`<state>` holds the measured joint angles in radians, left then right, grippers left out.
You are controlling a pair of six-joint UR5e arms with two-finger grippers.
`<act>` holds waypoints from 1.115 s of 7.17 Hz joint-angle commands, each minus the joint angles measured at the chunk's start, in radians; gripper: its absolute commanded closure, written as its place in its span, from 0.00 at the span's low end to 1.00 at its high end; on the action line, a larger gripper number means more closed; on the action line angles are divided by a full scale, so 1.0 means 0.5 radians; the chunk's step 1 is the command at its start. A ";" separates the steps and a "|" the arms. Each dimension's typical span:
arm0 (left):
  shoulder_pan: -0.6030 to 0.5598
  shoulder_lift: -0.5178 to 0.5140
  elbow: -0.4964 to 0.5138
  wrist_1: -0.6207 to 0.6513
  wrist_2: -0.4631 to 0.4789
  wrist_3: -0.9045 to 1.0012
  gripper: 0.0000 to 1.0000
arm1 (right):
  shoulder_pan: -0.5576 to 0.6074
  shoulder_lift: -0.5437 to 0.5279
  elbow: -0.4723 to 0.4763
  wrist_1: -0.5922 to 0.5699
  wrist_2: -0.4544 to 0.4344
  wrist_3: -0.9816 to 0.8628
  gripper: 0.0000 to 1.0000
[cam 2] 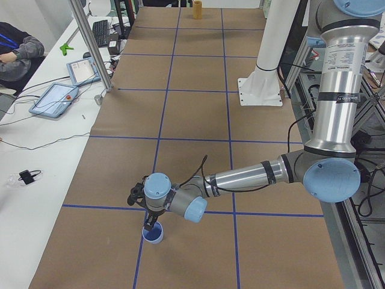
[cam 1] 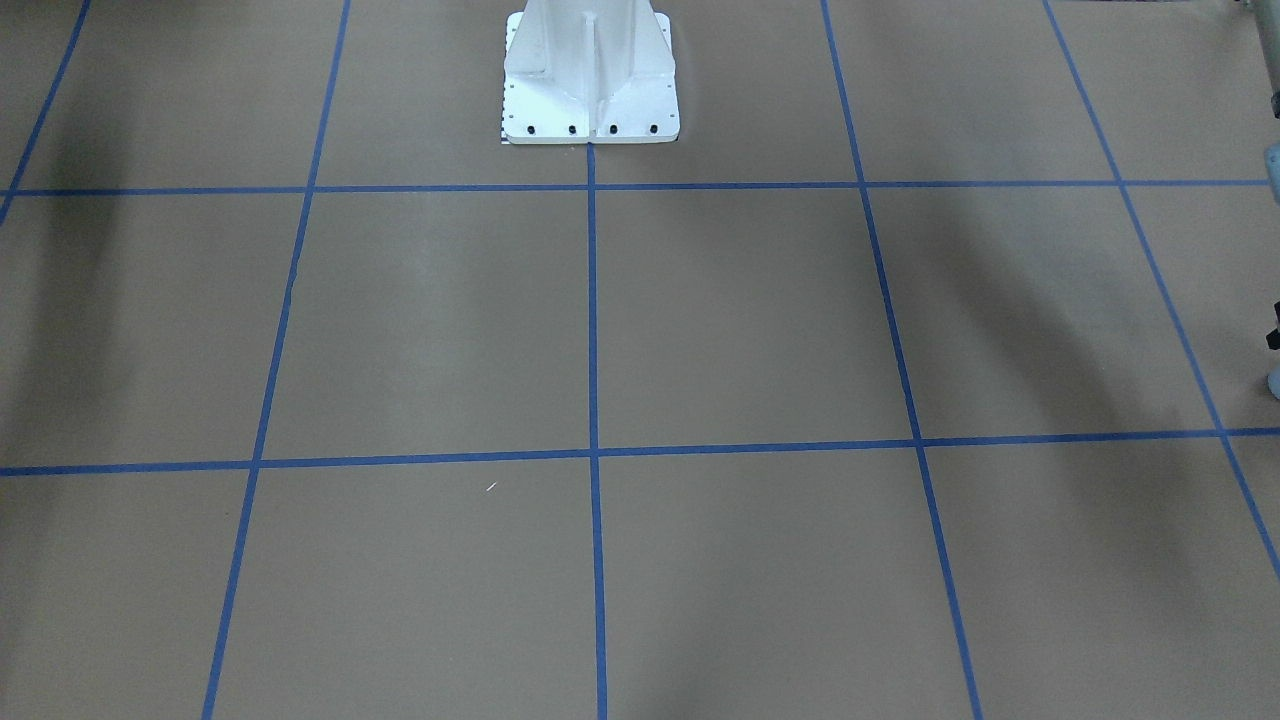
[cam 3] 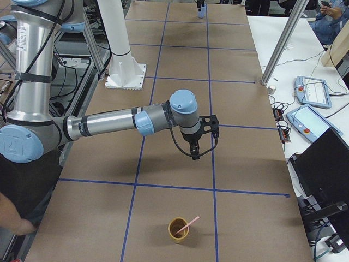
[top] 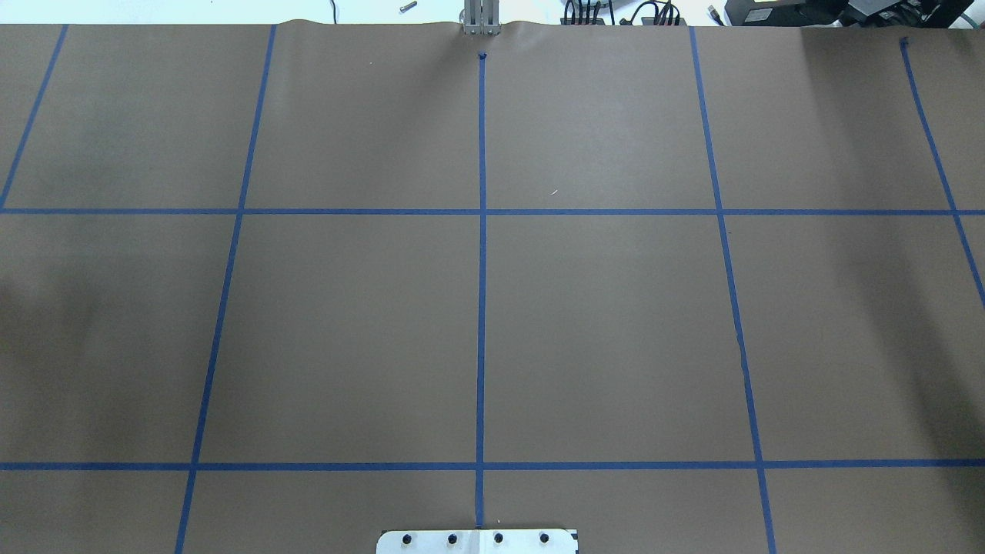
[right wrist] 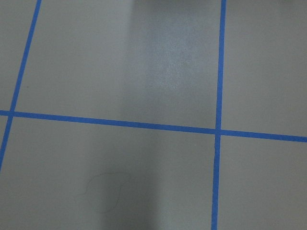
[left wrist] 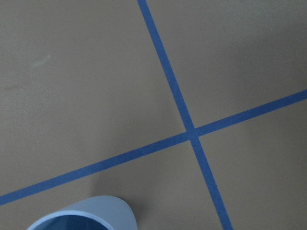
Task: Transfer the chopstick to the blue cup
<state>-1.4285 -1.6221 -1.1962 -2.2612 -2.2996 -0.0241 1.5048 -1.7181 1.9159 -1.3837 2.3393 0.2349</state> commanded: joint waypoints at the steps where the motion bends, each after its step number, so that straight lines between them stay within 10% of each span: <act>1: 0.004 -0.002 0.027 -0.003 0.074 0.008 0.90 | 0.000 0.000 0.000 0.000 0.000 0.003 0.00; 5: 0.001 0.029 -0.119 0.003 0.001 0.008 1.00 | 0.000 0.000 0.000 0.000 0.003 0.003 0.00; 8: -0.009 -0.065 -0.799 0.819 -0.095 -0.016 1.00 | 0.000 0.000 -0.006 0.000 0.006 0.006 0.00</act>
<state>-1.4341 -1.6283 -1.4493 -2.0283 -2.3437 -0.0236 1.5049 -1.7185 1.9151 -1.3836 2.3422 0.2376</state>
